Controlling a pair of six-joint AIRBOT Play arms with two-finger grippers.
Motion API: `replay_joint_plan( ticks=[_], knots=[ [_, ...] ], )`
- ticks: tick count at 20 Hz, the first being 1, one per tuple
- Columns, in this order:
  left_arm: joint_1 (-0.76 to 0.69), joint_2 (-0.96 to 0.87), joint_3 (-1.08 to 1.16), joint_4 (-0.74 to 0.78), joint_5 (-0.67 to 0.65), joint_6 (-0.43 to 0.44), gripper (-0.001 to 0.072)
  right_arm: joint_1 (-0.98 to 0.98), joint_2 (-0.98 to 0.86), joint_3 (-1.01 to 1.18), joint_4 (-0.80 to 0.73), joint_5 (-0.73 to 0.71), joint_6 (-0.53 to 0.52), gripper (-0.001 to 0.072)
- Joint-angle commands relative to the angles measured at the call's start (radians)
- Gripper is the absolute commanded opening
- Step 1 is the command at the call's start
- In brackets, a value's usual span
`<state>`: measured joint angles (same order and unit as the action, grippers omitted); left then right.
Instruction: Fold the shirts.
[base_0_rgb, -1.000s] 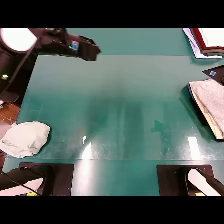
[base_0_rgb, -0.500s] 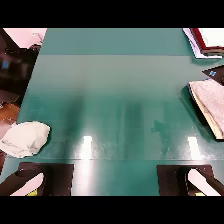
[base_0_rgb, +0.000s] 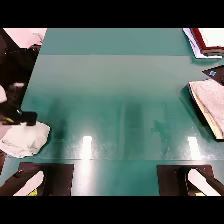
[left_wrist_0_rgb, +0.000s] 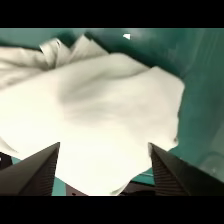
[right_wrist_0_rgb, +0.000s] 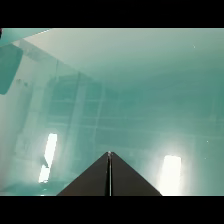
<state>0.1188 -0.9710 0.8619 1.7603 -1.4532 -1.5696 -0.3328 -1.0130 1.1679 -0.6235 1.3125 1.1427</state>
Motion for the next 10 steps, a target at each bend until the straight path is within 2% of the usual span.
replay_joint_plan(
  ticks=[1,3,4,6,10],
  knots=[
    [0.006,0.002,-0.172,0.039,0.072,-0.075,0.0641,0.0,0.0,0.0,0.0,-0.001,0.0,0.0017],
    [0.006,0.002,-0.194,0.039,0.094,-0.08,0.0639,0.0,0.0,0.0,-0.001,-0.002,0.0,0.0017],
    [0.006,0.002,-0.192,0.039,0.103,-0.089,0.0606,0.0,0.0,0.0,0.0,-0.003,0.0,0.0017],
    [0.006,0.002,-0.192,0.038,0.118,-0.1,0.0021,0.0,0.0,0.0,0.0,-0.003,0.0,0.0018],
    [0.006,0.008,-0.119,0.024,0.1,-0.101,0.0022,0.0,0.001,0.0,0.005,-0.011,0.0,0.0017]
  ],
)
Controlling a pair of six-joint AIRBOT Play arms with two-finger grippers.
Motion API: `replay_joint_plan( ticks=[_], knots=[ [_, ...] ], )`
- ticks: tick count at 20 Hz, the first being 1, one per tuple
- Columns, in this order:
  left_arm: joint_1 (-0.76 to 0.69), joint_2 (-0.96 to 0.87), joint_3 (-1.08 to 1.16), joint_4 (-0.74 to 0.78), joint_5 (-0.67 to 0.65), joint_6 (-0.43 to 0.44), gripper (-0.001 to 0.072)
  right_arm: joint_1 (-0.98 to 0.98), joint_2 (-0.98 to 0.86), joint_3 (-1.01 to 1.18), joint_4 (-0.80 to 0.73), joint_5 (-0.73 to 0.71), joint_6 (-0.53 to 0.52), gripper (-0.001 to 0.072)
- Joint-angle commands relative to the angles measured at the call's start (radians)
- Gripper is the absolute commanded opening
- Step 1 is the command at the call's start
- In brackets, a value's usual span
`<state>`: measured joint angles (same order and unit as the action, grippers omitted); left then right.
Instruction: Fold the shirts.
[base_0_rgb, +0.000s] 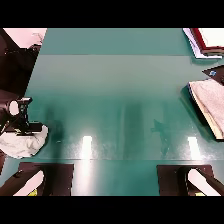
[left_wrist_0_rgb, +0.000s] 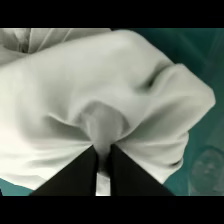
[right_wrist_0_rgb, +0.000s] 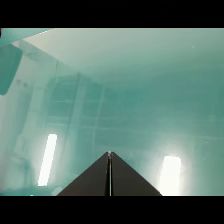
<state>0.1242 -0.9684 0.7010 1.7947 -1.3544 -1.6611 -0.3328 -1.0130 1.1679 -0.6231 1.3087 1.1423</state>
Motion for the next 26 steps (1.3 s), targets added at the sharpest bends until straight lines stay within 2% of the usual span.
replay_joint_plan(
  ticks=[1,6,8,11,15,19,22,23,24,25,26],
  knots=[
    [-0.008,0.011,0.108,-0.027,-0.014,-0.006,0.0022,0.0,0.001,0.0,0.013,-0.018,0.001,0.0017],
    [-0.22,0.035,0.643,-0.182,-0.159,0.083,0.0022,0.003,0.0,0.027,0.132,-0.045,0.001,0.0017],
    [-0.326,0.035,0.833,-0.268,-0.151,0.09,0.0021,0.003,0.0,0.06,0.134,-0.055,0.001,0.0017],
    [-0.484,0.016,1.017,-0.314,-0.12,0.099,0.0021,0.003,0.0,0.125,0.134,-0.072,0.001,0.0017],
    [-0.655,-0.085,1.12,-0.378,-0.084,0.179,0.0022,0.003,0.001,0.212,0.134,-0.079,0.001,0.0017],
    [-0.727,-0.283,1.12,-0.528,-0.057,0.312,0.0023,0.003,0.001,0.267,0.134,-0.065,0.001,0.0017],
    [-0.729,-0.46,1.12,-0.599,-0.022,0.319,0.0025,0.003,0.001,0.278,0.133,-0.036,0.001,0.0017],
    [-0.728,-0.504,1.12,-0.598,-0.008,0.319,0.0104,0.003,0.0,0.278,0.131,-0.024,0.001,0.0017],
    [-0.726,-0.54,1.12,-0.596,0.004,0.317,0.0406,0.003,0.001,0.278,0.125,-0.014,0.001,0.0017],
    [-0.713,-0.558,1.12,-0.595,0.004,0.314,0.0622,0.003,0.0,0.278,0.124,-0.006,0.001,0.0017],
    [-0.687,-0.56,1.118,-0.595,-0.005,0.314,0.0619,0.002,0.0,0.278,0.123,-0.004,0.001,0.0017]
  ],
)
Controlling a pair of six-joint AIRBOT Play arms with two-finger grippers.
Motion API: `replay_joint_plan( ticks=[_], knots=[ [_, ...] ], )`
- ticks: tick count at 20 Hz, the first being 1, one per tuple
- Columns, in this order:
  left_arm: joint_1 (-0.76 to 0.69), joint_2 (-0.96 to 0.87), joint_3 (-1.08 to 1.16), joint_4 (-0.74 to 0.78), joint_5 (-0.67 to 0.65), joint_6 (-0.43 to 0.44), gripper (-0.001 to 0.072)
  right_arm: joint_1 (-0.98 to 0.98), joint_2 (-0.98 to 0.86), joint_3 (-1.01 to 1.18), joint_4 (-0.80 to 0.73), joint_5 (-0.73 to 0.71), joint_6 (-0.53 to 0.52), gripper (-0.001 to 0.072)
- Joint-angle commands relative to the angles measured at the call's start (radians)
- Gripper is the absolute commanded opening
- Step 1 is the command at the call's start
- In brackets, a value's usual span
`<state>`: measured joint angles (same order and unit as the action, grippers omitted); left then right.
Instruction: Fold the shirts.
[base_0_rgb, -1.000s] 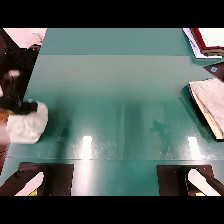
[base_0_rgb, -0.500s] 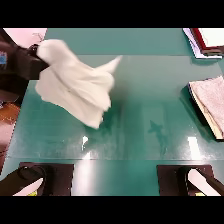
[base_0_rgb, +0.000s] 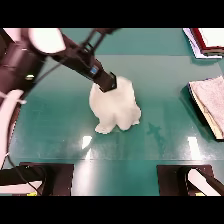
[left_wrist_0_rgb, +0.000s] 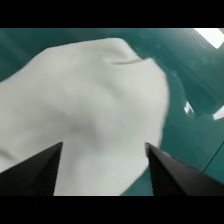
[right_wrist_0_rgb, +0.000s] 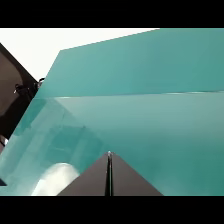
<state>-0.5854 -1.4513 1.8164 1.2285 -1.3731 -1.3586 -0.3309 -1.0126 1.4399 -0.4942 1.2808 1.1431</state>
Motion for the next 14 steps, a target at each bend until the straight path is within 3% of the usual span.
replay_joint_plan(
  ticks=[1,6,10,14],
  knots=[
    [0.056,-0.066,0.002,-0.029,-0.006,0.011,0.0619,0.0,0.0,0.006,-0.006,0.023,0.0,0.0017],
    [0.279,0.049,-0.076,-0.053,-0.047,-0.003,0.062,0.001,0.0,0.006,-0.007,0.022,0.0,0.0017],
    [0.324,0.072,-0.397,-0.187,-0.033,0.0,0.062,0.001,0.0,0.005,-0.034,0.024,0.0,0.0017],
    [0.321,0.072,-0.769,-0.418,0.13,0.072,0.062,0.001,0.0,-0.034,-0.031,0.024,0.0,0.0017]
  ],
)
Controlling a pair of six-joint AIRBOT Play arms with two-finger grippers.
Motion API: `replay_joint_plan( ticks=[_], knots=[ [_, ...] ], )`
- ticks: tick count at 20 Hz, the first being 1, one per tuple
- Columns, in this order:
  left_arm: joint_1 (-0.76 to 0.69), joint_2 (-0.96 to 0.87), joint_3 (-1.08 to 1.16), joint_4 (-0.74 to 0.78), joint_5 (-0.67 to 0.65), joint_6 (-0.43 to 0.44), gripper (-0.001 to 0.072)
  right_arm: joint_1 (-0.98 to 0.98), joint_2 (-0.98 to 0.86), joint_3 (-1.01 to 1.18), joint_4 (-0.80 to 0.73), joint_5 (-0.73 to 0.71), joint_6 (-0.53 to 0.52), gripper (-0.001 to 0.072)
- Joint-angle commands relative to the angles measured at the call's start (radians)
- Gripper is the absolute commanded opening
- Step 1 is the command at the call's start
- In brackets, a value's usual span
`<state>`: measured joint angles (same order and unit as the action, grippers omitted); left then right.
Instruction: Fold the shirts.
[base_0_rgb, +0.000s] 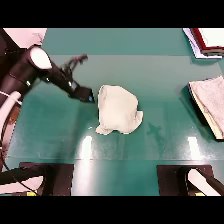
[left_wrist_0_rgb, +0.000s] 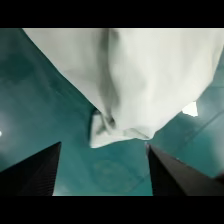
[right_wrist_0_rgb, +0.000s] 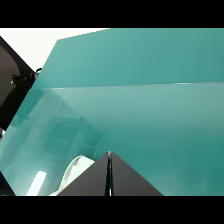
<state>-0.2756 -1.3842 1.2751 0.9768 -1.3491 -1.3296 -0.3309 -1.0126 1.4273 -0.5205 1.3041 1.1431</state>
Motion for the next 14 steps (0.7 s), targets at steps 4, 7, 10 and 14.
replay_joint_plan(
  ticks=[4,7,10,14],
  knots=[
    [0.011,0.005,-0.384,-0.358,0.254,0.187,0.0621,0.001,0.0,-0.092,-0.003,-0.002,0.0,0.0017],
    [-0.013,0.005,-0.389,-0.377,0.343,0.215,0.0621,0.001,0.0,-0.129,-0.002,-0.003,0.0,0.0017],
    [-0.092,0.005,-0.389,-0.379,0.41,0.243,0.0618,0.001,0.0,-0.153,-0.002,-0.003,0.0,0.0018],
    [-0.111,0.007,-0.361,-0.369,0.393,0.238,0.0022,0.001,0.0,-0.165,-0.003,-0.003,0.0,0.0017]
  ],
)
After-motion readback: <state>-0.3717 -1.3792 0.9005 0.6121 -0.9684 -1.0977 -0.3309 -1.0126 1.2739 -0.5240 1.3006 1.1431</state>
